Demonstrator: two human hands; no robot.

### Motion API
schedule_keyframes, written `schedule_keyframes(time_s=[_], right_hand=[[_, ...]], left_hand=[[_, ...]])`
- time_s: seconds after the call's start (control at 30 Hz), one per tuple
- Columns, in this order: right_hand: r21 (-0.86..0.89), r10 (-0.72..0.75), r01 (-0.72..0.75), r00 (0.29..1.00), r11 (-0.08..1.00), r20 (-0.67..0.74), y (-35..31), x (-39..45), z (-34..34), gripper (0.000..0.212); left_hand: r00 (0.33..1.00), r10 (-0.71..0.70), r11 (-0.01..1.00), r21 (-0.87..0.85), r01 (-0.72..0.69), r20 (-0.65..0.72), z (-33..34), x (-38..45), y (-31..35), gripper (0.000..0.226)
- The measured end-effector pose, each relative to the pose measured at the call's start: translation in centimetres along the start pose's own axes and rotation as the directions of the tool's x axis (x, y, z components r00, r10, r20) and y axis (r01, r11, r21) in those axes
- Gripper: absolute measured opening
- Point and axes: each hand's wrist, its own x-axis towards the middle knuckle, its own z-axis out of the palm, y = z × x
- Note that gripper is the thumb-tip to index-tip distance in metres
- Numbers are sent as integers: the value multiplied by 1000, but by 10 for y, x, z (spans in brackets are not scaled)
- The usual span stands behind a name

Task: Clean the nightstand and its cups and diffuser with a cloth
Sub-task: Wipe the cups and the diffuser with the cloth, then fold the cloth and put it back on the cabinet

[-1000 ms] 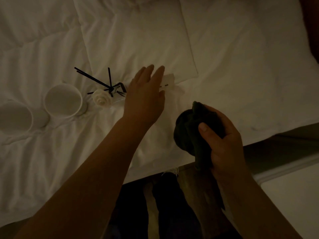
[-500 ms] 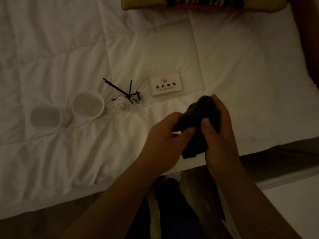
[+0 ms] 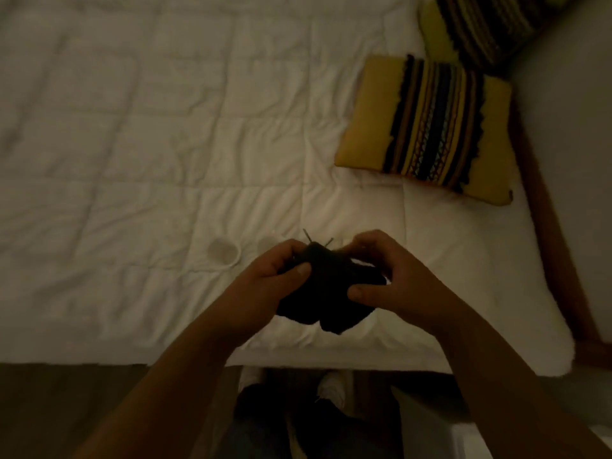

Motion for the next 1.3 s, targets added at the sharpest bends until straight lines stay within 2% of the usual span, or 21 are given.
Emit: schedule_keyframes(time_s=[0.03,0.1,0.2,0.27,0.3,0.4,0.47,0.53,0.63,0.7,0.9,0.97,1.07,1.13,1.3], right_hand=[[101,34,-44,995,994,96,-15,2,8,57],[136,50,-88,964,987,260,-48,11,29,61],[196,28,-112,922,974,387,-88,25,68,60],[250,10,-143,885,958,466,-117,32,105,58],[273,2,-152,876,950,482,-128,34,121,56],[280,4,-168,863,945,505,-167,39,195,54],[259,10,-153,876,954,482,-187,41,239,50],[222,2,-140,850,965,526,-210,38,295,46],[157,-56,-52,788,986,614,-240,27,385,43],[125,-90,8,742,992,665,-255,21,429,39],[58,-116,112,632,992,767,-287,-9,596,33],[30,-114,149,596,988,795,-295,-15,647,33],[7,-120,197,568,980,814,-309,-14,713,34],[-8,-119,221,555,975,823,-317,-7,748,35],[-17,-92,209,503,978,860,-345,43,838,37]], left_hand=[[1000,7,999,-54,-8,-20,-6,-14,11,16],[995,37,989,-141,-50,-94,-18,-49,37,18],[967,51,970,-220,-108,-251,-34,-104,65,24],[919,67,958,-232,-168,-388,-46,-148,81,23],[891,73,949,-243,-200,-449,-50,-165,88,20],[726,54,890,-297,-346,-685,-77,-237,101,17],[650,10,848,-339,-408,-760,-93,-276,102,16],[561,-23,827,-332,-454,-827,-114,-325,99,18],[465,-36,831,-285,-478,-885,-146,-408,90,38],[402,-49,855,-247,-456,-914,-160,-447,88,44],[83,-80,930,-104,-353,-993,-223,-587,75,24],[6,-89,946,-86,-313,-996,-244,-627,71,18],[-63,-99,949,-75,-306,-993,-277,-670,67,18],[-75,-120,945,-90,-315,-990,-299,-690,67,17],[-75,-178,882,-125,-454,-981,-378,-723,76,16]])
